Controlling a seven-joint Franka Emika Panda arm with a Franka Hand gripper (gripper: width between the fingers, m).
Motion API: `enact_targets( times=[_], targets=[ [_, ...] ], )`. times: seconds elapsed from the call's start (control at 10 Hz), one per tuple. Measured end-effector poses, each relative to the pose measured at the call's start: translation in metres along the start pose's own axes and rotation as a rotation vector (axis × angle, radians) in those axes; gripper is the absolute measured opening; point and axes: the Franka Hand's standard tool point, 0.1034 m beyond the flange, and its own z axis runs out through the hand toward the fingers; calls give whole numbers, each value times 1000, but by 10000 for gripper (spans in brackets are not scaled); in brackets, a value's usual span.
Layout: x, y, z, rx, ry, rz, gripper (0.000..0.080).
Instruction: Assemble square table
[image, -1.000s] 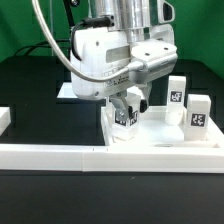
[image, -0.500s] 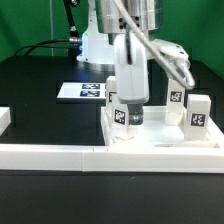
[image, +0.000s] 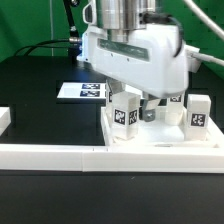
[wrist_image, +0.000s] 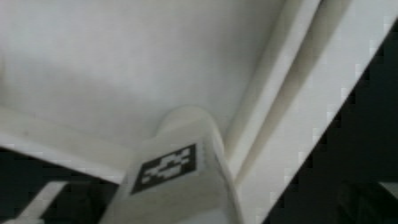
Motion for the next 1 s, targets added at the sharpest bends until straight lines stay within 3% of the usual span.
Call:
enact_targets(
  times=[0.5,0.7,0.8,0.9,1.0],
  targets=[
    [1,3,5,6,29,-254,649],
    [1,4,5,6,29,-251,415],
    [4,6,5,5,31,-159,415],
    [4,7,5,5,29,-99,290],
    [5,7,5,6,30,-34,290]
  ],
)
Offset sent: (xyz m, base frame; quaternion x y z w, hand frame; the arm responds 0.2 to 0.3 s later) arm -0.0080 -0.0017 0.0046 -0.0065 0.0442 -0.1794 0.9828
